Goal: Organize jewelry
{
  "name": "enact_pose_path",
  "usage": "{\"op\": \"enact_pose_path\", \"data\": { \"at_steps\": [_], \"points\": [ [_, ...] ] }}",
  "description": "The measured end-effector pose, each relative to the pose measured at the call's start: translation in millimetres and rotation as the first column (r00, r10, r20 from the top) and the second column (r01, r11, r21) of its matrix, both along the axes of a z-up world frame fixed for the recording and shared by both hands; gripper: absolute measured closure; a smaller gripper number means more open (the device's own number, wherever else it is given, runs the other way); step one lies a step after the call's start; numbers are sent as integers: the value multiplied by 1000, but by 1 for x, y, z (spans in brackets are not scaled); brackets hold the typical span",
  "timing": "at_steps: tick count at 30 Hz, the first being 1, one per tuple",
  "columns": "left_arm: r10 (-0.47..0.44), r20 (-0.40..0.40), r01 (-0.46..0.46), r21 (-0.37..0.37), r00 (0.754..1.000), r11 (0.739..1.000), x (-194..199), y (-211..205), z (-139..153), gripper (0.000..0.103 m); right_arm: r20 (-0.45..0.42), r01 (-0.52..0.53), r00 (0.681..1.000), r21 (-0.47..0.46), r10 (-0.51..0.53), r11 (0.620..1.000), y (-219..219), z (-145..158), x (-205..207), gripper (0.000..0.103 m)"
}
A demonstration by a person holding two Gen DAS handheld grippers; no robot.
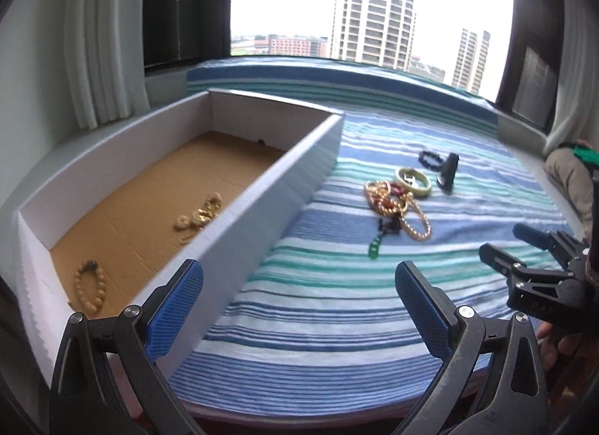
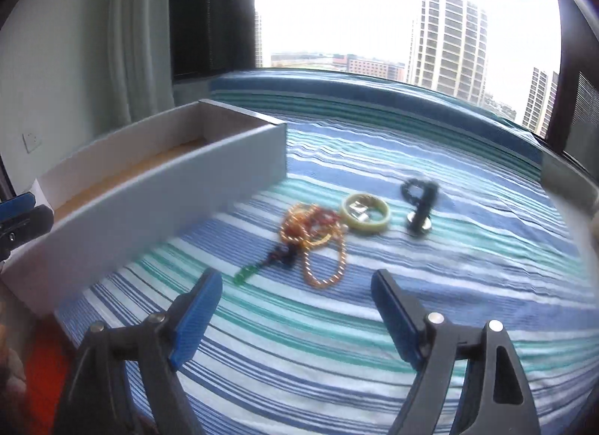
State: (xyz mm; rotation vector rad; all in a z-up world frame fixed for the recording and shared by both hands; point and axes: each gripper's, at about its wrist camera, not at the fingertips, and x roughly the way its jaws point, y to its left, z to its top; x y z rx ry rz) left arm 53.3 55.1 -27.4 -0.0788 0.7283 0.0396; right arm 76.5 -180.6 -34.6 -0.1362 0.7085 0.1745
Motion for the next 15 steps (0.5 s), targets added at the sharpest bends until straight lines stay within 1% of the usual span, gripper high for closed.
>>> {"op": "enact_pose_path", "data": {
  "at_steps": [2, 4, 7, 9, 12, 15],
  "points": [
    [-34, -59, 34, 4, 998, 999, 8, -15, -21, 1, -18, 63, 998, -16, -63, 998, -28, -12, -15, 20],
    [-56, -108, 58, 16, 993, 998, 13, -28, -39, 1, -44, 118, 992, -26, -119, 993, -46, -24, -29, 20],
    [-63, -151, 77, 83, 987, 994, 18, -42, -62, 1, -77, 193, 978, -21, -194, 981, -70, -40, -49, 20],
    [-73, -185, 94, 110, 980, 989, 18, -47, -77, 1, -88, 236, 968, -17, -236, 972, -79, -47, -58, 20],
    [-75, -248, 105, 111, 966, 988, 22, -49, -94, 1, -98, 266, 959, -11, -266, 964, -88, -54, -62, 19],
    [-58, -232, 78, 79, 971, 994, 21, -45, -97, 0, -100, 262, 960, 2, -261, 965, -90, -53, -59, 20]
  ]
}}
